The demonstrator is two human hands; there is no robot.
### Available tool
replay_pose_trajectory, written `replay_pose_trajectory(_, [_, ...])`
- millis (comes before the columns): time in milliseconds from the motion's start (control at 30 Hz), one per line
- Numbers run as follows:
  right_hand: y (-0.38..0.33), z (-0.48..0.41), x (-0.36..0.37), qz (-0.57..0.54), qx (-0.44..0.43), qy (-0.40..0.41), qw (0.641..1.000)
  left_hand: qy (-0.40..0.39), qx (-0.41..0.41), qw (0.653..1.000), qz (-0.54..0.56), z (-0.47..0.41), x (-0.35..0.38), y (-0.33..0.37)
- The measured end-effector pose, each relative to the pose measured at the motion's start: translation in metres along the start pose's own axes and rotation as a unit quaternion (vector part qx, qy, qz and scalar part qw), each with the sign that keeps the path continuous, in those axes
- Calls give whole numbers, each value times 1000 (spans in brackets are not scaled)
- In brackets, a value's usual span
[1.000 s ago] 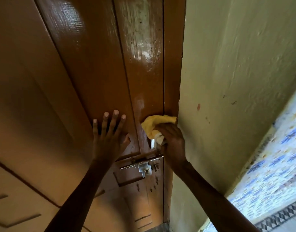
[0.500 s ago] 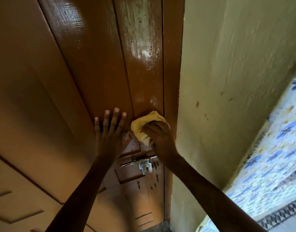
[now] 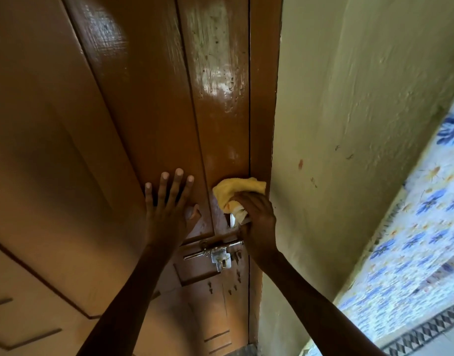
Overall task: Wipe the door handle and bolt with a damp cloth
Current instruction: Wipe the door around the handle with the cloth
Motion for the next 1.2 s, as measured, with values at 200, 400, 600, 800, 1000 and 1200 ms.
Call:
replay_pose_trajectory(200, [2, 39, 17, 52, -7, -65, 997, -4, -4, 1000, 0, -1, 2, 1])
replay_pose_trajectory(400, [-14, 4, 23, 45, 16, -12, 999, -9, 6, 1000, -1, -1, -2, 1])
replay_pose_trajectory(600, [0, 42, 44, 34, 33, -52, 998, -17, 3, 1000, -6, -1, 1, 0])
replay_pose_trajectory(800, [-12, 19, 28, 19, 35, -13, 999, -7, 5, 1000, -3, -1, 0, 1])
replay_pose_trajectory(1000, [6, 46, 44, 12, 58, -87, 994, -10, 3, 1000, -3, -2, 0, 0])
replay_pose_trajectory(1200, [-4, 35, 36, -6, 62, -38, 997, -1, 8, 1000, -2, -1, 1, 0])
Point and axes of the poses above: each hand's wrist, its own z-axis away from the middle knuckle, its own x-axis out of the palm, y = z × x, the point moved 5 cm from there along -z, towards the middle knuckle, and after that the axes turned 11 degrees about -y, right-handed, at the moved point
